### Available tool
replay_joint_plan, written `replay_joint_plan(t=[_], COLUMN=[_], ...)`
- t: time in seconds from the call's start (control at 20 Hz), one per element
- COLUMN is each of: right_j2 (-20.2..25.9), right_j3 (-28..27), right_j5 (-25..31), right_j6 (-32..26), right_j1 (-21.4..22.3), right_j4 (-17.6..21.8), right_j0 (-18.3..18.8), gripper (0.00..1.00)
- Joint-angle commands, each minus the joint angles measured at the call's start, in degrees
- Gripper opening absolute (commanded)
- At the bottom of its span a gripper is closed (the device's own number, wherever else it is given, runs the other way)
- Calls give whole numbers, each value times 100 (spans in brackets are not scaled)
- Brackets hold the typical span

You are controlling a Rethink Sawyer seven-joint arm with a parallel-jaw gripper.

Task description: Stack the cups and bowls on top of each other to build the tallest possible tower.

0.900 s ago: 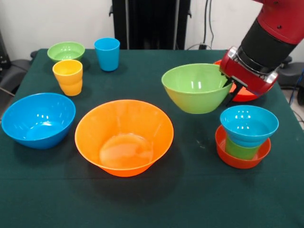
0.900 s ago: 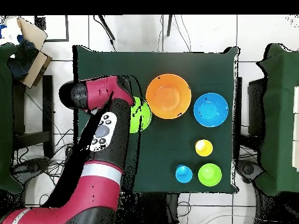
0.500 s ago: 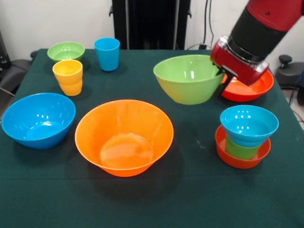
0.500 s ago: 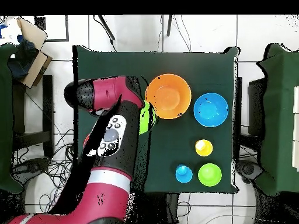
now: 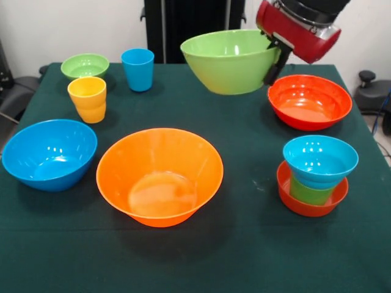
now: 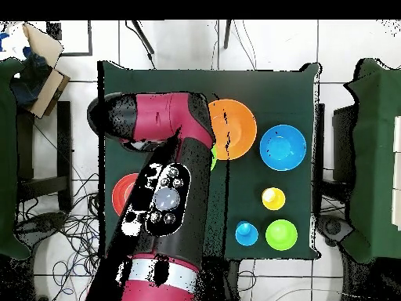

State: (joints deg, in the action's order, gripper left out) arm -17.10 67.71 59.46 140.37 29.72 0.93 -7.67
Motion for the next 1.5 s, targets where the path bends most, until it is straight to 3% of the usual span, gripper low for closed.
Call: replay_joint_plan(t=[0.05,0.3,0.85,1.0,1.25,1.5], right_j2=[973,1115,852,659,478,380], right_j3=[-571,-1524,-3143,-3626,-4041,-3831], right_j5=[573,775,1335,1898,2514,2545], right_j6=[-703,-433,296,493,642,947], right_j1=[-394,-1002,-1979,-2225,-2416,-2319], right_j4=[45,9,-47,-64,-123,-216], right_j0=[116,87,-122,-199,-274,-453], gripper=[0,0,0,0,0,0])
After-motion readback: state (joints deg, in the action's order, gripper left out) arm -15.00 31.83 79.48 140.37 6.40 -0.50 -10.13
